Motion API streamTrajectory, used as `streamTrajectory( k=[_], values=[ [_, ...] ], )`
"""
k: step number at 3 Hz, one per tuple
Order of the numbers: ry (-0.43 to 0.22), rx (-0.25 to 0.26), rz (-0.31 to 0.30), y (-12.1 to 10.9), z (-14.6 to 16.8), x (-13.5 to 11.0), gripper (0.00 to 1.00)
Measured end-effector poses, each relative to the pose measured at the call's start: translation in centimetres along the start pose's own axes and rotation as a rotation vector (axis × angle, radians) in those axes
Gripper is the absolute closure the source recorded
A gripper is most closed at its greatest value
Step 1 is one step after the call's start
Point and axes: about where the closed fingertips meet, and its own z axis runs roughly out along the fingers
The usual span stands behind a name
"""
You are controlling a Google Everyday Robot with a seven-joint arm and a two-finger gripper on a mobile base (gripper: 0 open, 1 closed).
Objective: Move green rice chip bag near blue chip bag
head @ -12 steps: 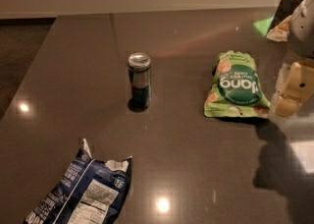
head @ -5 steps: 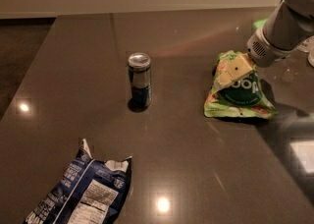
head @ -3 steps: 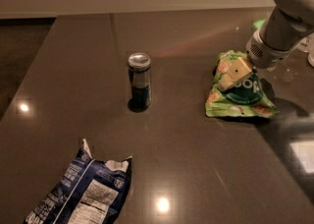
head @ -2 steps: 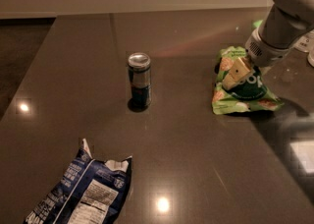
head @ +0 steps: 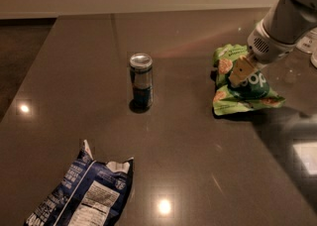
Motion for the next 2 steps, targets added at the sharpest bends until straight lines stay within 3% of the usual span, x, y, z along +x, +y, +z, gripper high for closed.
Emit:
streamTrajectory(
  k=[1, 2],
  values=[
    [-0.037, -0.027, -0.119, 2.2, -2.6, 0.4, 1.0],
    [-0.062, -0.059, -0.227, 6.1, -5.0, 0.9, 1.0]
  ],
)
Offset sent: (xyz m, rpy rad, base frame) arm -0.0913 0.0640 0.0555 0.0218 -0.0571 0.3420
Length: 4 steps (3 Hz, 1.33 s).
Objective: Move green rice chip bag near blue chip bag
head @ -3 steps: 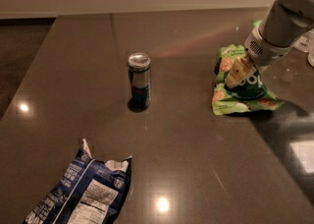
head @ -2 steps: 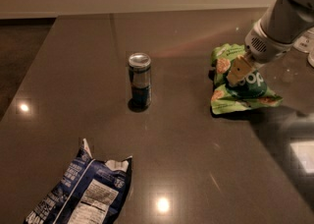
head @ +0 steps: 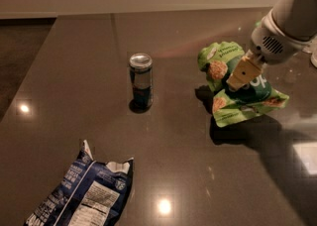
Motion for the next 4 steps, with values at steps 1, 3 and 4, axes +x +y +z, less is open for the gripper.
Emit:
streamTrajectory(
  k=[1, 3, 4],
  values=[
    [-0.005, -0.016, -0.052, 2.5, -1.3, -0.3, 1.0],
    [0.02, -0.028, -0.097, 4.4, -1.2, 0.7, 1.0],
    [0.043, -0.051, -0.156, 7.2, -1.4, 2.3, 1.0]
  ],
)
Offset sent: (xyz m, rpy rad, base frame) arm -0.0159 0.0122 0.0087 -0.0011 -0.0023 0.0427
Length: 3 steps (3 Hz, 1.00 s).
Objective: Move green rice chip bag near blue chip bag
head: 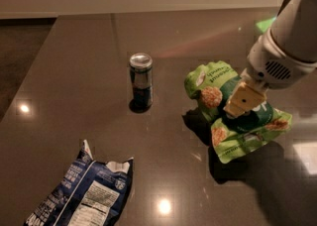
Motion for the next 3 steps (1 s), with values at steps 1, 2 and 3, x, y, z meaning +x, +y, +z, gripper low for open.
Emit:
streamTrajectory(
  k=[1, 2, 3],
  values=[
    [0.027, -0.035, -0.072, 3.2, 0.6, 0.7, 1.0],
    [0.052, -0.076, -0.143, 5.9, 1.5, 0.6, 1.0],
    [0.064, -0.122, -0.221, 8.6, 2.2, 0.0, 1.0]
  ],
)
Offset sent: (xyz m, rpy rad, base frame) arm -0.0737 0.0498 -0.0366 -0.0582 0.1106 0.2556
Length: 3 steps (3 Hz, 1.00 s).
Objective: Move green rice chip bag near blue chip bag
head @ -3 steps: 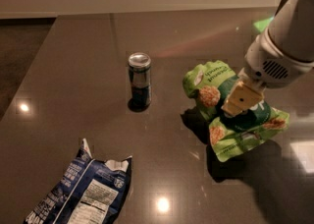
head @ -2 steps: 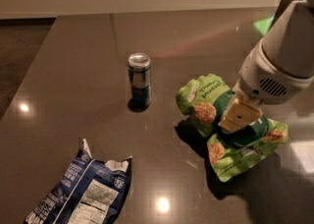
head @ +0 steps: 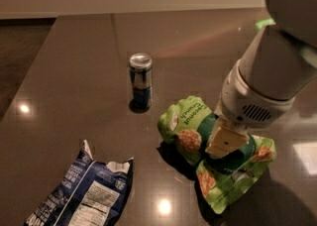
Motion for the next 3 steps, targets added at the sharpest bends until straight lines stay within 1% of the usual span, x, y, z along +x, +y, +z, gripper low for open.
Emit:
streamTrajectory(
  k=[1, 2, 3],
  values=[
    [0.011, -0.042, -0.076, 2.3, 0.8, -1.4, 1.0],
    [0.004, -0.082, -0.111, 4.1, 1.1, -2.3, 0.74],
    [-0.013, -0.112, -0.15, 5.9, 1.0, -3.1, 0.5]
  ],
)
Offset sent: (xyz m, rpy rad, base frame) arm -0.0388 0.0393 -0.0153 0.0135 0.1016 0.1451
